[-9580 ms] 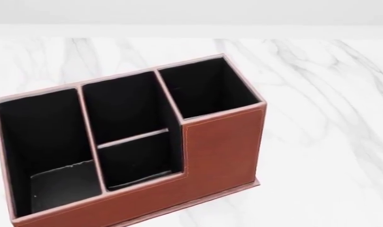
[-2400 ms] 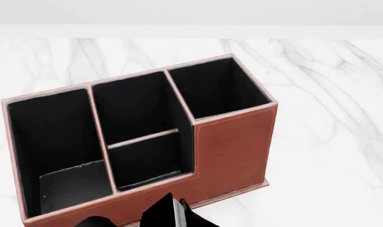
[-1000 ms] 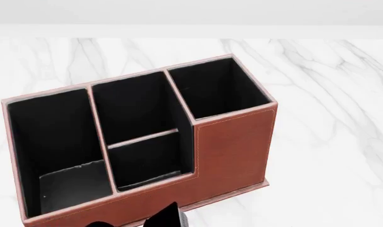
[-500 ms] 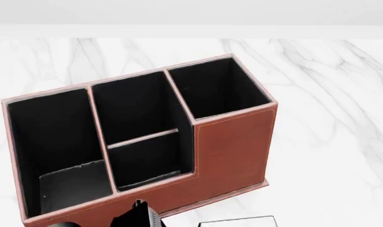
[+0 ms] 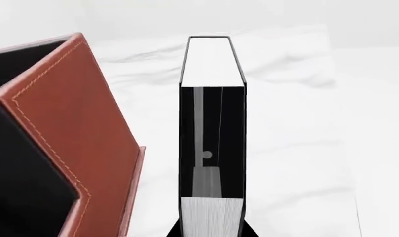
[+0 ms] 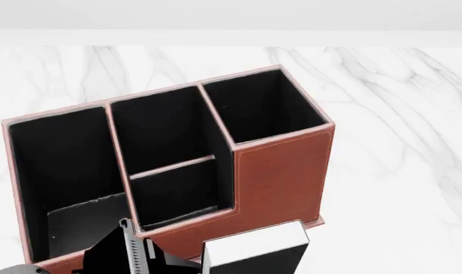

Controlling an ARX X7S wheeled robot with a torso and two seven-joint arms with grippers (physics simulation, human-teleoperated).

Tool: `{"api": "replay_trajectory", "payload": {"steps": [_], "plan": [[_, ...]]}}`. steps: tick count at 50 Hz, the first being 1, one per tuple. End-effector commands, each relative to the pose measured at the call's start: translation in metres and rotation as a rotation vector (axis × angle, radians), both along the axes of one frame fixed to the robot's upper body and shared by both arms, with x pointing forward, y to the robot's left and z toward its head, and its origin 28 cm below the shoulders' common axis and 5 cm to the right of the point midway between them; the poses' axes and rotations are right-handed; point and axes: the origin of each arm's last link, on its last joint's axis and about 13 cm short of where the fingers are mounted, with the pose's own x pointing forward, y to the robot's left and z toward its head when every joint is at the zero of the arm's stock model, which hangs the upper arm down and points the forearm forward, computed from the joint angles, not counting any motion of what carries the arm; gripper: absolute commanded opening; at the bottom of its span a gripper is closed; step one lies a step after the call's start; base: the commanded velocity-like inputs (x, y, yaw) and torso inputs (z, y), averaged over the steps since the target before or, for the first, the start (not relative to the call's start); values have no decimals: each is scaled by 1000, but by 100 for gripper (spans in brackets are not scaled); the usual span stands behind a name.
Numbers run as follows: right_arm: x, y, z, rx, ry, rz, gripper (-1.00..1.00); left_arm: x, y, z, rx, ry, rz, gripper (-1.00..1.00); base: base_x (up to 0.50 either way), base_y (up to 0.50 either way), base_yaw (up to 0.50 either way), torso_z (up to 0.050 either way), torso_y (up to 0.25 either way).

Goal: Pick up the book and place it in the back compartment of the caddy.

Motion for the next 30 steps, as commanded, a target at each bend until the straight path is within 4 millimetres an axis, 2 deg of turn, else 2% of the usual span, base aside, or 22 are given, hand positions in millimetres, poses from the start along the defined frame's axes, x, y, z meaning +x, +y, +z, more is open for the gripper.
{"api": "replay_trajectory", "payload": {"steps": [1,3,15,30], "plan": [[0,0,0,-2,2,0,100,-5,5,26,-63,-45,42,-100,0,0,0,0,0],[1,0,0,-3,5,-1,100,-9,11,35,-68,-63,60,-100,0,0,0,0,0],[2,2,-2,-11,10,1,100,-10,26,51,-104,-87,114,-100,0,0,0,0,2],[1,2,-2,-14,7,3,100,-4,40,60,-173,-41,139,-100,0,0,0,0,1]]}}
